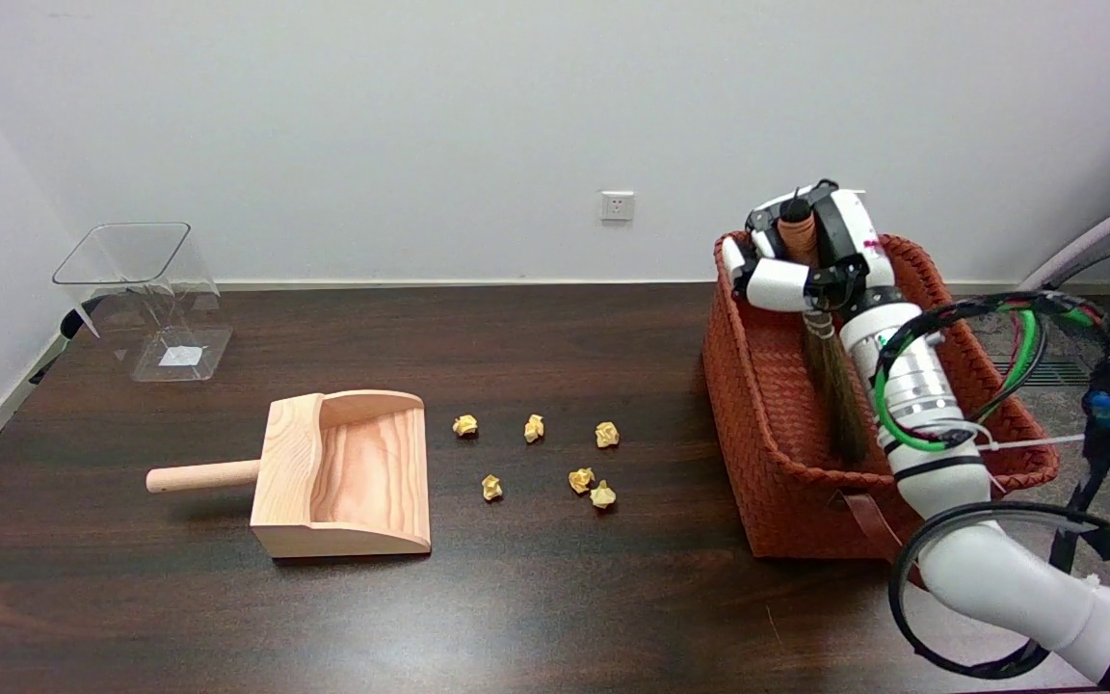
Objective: Pick up the broom.
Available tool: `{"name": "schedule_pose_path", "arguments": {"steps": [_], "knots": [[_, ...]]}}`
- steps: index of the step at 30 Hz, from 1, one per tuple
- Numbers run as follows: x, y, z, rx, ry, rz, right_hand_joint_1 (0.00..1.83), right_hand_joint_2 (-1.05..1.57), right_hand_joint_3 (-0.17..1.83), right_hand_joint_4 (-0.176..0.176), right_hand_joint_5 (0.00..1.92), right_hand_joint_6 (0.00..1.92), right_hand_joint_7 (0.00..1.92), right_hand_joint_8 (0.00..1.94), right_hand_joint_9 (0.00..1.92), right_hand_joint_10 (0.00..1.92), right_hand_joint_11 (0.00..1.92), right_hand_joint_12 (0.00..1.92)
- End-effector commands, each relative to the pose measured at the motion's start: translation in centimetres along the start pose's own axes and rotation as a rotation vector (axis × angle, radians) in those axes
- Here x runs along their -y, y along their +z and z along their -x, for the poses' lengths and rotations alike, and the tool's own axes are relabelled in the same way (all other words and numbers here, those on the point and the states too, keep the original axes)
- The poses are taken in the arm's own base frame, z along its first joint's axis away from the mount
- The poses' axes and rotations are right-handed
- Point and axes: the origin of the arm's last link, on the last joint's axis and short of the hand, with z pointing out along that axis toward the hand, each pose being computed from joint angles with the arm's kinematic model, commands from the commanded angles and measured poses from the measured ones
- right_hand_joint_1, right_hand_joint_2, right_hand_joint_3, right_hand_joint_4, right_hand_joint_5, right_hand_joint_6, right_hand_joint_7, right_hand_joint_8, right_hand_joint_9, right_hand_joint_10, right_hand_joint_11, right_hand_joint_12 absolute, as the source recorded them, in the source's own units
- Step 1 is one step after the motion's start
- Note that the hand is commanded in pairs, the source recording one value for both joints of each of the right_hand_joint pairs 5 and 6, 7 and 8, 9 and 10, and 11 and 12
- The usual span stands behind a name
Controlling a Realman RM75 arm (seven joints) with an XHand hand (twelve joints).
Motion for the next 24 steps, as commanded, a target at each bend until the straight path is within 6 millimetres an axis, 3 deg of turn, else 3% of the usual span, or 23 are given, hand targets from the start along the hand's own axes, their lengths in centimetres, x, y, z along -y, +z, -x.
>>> {"name": "schedule_pose_path", "arguments": {"steps": [1,5,14,20,24], "knots": [[4.4,2.6,-1.6,-0.042,-0.041,-0.077,1.44,0.78,0.97,0.0,1.92,1.92,1.92,1.92,1.92,1.92,1.92,1.92],[5.7,3.2,-1.4,-0.028,-0.05,-0.094,1.43,0.79,0.96,0.0,1.92,1.92,1.92,1.92,1.92,1.92,1.92,1.92],[9.4,6.7,-0.7,0.039,-0.058,-0.196,1.43,0.8,0.96,0.0,1.92,1.92,1.92,1.92,1.92,1.92,1.92,1.92],[12.1,8.8,0.4,0.071,-0.034,-0.264,1.43,0.79,0.97,0.0,1.92,1.92,1.92,1.92,1.92,1.92,1.92,1.92],[13.1,9.2,1.6,0.099,0.031,-0.267,1.43,0.79,0.97,0.0,1.92,1.92,1.92,1.92,1.92,1.92,1.92,1.92]]}}
